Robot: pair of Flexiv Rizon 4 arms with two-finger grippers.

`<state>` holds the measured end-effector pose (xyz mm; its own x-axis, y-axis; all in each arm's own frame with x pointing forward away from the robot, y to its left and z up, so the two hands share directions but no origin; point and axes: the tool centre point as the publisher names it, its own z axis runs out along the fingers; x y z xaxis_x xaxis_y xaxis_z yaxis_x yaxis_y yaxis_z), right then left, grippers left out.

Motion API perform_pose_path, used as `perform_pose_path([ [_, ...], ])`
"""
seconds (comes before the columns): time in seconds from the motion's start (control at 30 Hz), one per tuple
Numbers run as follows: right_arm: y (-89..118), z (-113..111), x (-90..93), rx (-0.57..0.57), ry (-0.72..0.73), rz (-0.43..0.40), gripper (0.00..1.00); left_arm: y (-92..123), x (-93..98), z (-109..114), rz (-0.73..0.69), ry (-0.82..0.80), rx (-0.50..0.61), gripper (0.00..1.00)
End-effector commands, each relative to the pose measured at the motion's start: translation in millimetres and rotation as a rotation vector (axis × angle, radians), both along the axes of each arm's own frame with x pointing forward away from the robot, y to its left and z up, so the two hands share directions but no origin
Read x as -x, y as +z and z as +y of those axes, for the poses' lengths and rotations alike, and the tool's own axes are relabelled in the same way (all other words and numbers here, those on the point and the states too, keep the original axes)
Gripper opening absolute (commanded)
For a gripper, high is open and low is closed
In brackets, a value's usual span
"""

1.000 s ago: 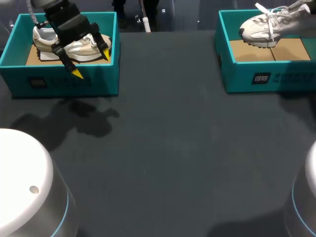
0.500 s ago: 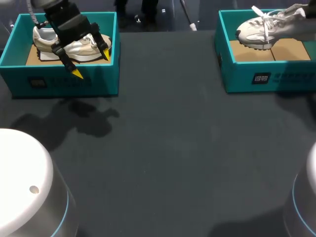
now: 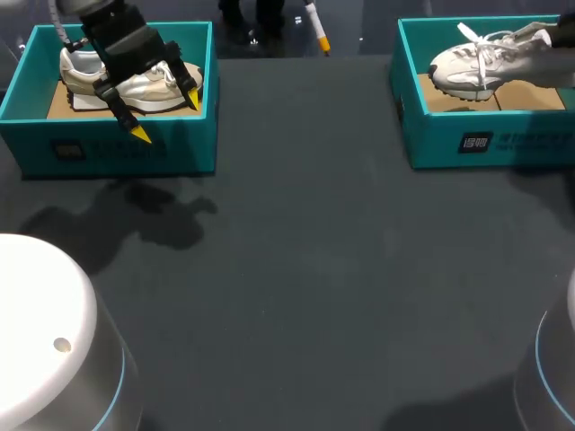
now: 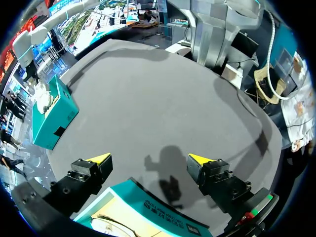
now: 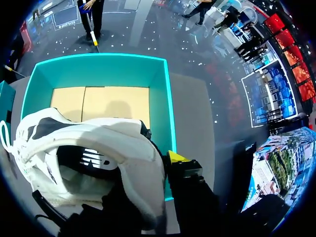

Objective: Take the shoe out of the shoebox, open the shoe tongue, remove and reinsert the insole, then place the shoe into the shoebox

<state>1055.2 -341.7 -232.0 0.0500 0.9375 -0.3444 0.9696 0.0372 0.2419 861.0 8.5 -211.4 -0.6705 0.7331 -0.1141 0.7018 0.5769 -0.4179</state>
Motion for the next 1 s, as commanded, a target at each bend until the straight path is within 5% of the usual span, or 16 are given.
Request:
perform_pose_path([
  [0.03, -8, 1, 2.0, 0.001, -0.002, -0.001, 0.0, 0, 0.6, 0, -0.002, 0.0, -0.001, 1.0],
  [0.63, -15, 3, 5.1, 0.049, -0.019, -0.002, 0.0, 0, 0.6, 0, -0.002, 0.0, -0.001, 1.0],
  [1.0, -42, -2, 17.6, 0.045, -0.06, 0.024, 0.0, 0, 0.6, 0, -0.002, 0.0, -0.001, 1.0],
])
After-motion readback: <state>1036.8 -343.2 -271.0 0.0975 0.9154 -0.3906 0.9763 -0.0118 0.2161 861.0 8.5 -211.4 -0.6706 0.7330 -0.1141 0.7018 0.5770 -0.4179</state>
